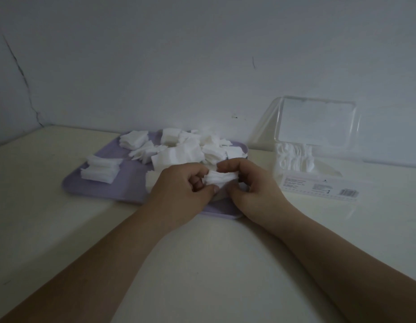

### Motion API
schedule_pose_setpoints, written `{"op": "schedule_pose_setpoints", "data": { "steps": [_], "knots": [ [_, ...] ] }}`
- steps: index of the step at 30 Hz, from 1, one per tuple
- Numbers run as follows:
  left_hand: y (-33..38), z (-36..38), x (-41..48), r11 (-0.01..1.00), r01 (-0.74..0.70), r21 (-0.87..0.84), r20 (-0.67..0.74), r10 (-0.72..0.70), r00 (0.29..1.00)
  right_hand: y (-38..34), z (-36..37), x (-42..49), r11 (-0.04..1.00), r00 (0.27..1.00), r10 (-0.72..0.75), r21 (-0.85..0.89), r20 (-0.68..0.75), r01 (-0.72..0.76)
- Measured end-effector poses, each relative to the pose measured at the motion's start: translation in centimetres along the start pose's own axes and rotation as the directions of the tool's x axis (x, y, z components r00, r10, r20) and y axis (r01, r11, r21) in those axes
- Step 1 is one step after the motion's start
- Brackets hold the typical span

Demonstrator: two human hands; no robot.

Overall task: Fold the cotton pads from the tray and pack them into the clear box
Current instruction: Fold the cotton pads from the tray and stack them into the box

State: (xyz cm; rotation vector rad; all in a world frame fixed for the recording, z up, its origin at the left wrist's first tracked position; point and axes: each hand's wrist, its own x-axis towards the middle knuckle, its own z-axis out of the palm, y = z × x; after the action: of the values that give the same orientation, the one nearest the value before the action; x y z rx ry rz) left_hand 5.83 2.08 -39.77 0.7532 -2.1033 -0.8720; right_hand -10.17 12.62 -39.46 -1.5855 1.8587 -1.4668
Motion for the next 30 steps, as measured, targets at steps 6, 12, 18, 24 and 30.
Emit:
{"op": "schedule_pose_setpoints", "data": {
  "steps": [6,12,18,24,30],
  "knots": [
    [0.4,-0.1,-0.1,1.000,0.009,-0.026,0.015,-0.008,1.000,-0.5,0.2,-0.4,0.991,0.997,-0.037,-0.124,0.070,0.045],
    [1.1,0.0,-0.1,0.997,0.019,-0.075,-0.028,-0.021,0.999,-0.6,0.7,-0.3,0.955,0.989,-0.116,-0.262,0.090,0.136],
    [2.0,0.2,-0.1,0.994,0.071,-0.080,-0.064,-0.076,0.995,0.0,0.8,-0.3,0.956,0.993,-0.081,-0.275,0.089,0.102],
    [2.5,-0.1,-0.2,0.978,0.147,-0.145,-0.003,-0.149,0.989,0.5,0.7,0.0,0.966,0.996,-0.038,-0.251,0.076,0.056],
    [2.3,-0.2,0.0,0.961,0.207,-0.183,-0.018,-0.214,0.977,0.0,0.5,0.1,0.980,0.998,0.001,-0.201,0.065,0.012]
  ]
}}
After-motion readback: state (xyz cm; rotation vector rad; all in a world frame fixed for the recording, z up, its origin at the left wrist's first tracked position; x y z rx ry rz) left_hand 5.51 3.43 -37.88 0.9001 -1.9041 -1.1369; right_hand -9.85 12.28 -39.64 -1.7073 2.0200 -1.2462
